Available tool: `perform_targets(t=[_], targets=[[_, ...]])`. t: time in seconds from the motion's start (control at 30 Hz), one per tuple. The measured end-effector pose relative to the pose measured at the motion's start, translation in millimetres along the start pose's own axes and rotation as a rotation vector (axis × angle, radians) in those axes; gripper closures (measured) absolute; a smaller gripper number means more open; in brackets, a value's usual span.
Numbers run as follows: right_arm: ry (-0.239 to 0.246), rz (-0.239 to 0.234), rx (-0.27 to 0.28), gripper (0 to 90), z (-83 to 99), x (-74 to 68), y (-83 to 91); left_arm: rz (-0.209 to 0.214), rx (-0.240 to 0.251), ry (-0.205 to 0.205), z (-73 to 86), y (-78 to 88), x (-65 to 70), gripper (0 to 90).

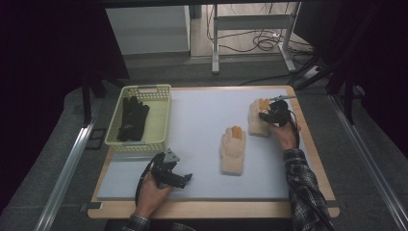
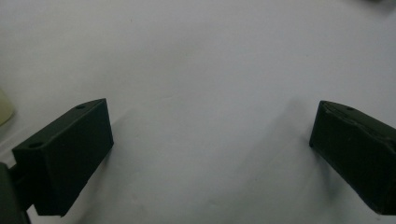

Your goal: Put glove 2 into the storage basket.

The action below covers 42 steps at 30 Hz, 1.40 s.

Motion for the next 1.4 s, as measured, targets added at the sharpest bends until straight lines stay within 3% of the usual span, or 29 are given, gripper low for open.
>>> perform_targets(t=[0.47,0.83,1.17,1.4], targets=[[0.015,-0.072,0.058,60.7,-4.7,-24.4,54.6,0.000,-0.002,-0.001,0.0,0.1,0.0,0.0],[0.006,-0.169,0.073,60.7,9.4,-66.1,87.1,0.000,-0.003,-0.003,0.0,0.2,-0.1,0.0],[0.006,-0.236,0.060,60.7,26.2,-108.0,100.9,0.000,-0.004,-0.003,0.1,0.2,-0.1,0.0],[0.013,-0.250,0.053,60.6,36.7,-135.4,102.0,-0.001,0.001,0.001,-0.1,-0.1,0.2,0.0]])
Point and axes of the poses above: each handheld gripper's, and its own axes: y roughly backward along the jaws, z roughly out of its underside, x roughly to its right, the point moved 4 cm from there along -y, roughly forward along the jaws, and after that the axes turned 1 degree about y, right-handed, at the moved point
